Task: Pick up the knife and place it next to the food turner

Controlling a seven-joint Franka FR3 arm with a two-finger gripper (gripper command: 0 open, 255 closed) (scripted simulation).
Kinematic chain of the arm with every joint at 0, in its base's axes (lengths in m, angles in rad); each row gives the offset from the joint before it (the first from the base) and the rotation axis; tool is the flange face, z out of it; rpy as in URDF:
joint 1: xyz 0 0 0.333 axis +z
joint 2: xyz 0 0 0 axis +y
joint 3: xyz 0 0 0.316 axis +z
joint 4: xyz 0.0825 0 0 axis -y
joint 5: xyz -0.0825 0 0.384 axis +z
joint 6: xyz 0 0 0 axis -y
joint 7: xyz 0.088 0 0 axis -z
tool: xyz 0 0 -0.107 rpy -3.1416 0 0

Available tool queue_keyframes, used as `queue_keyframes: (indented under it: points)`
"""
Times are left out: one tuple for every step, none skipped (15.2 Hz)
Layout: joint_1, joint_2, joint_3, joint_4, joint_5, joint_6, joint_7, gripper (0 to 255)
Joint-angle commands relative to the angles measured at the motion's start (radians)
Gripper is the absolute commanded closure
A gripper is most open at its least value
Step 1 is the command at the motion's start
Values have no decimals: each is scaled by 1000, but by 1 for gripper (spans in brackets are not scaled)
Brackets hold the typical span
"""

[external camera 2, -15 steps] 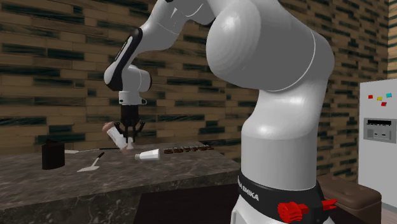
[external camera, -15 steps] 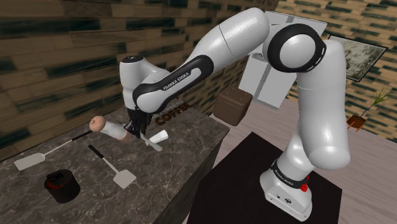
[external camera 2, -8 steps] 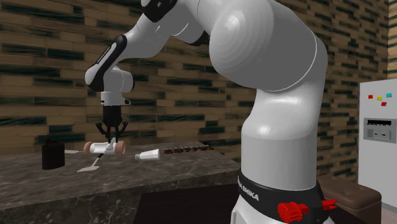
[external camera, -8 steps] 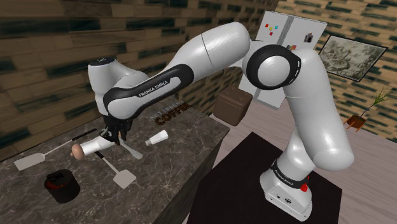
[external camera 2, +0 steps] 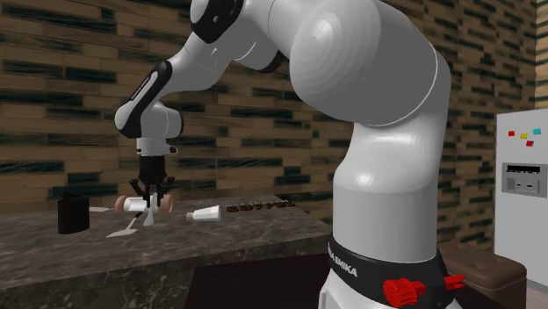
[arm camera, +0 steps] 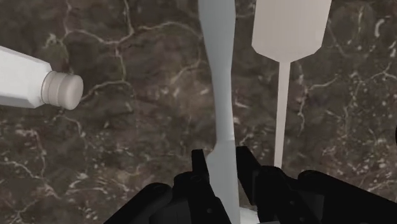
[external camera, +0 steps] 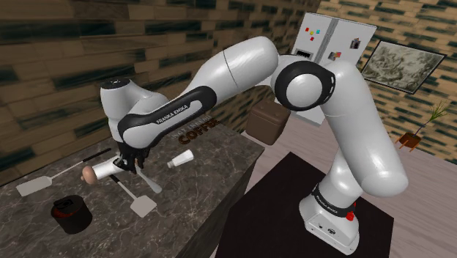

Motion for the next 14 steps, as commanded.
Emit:
queue_keyframes:
  points:
    - [3, 20, -3, 0, -3, 19, 3, 255]
    - [3, 28, -4, 1, -5, 27, 4, 255]
    - [4, 37, -5, 2, -6, 35, 4, 255]
    - [5, 46, -7, 3, -8, 42, 5, 255]
    - [7, 62, -9, 6, -10, 55, 7, 255]
    - [7, 61, -9, 5, -10, 55, 7, 255]
    - [7, 62, -9, 5, -10, 55, 7, 255]
    - [7, 62, -9, 6, -10, 55, 7, 255]
    - [7, 62, -9, 6, -10, 55, 7, 255]
    - [7, 62, -9, 6, -10, 55, 7, 255]
    - [7, 62, -9, 6, -10, 55, 7, 255]
    - [7, 62, -9, 6, -10, 55, 7, 255]
    - [7, 62, -9, 6, -10, 55, 7, 255]
    - [7, 59, -8, 5, -10, 53, 7, 0]
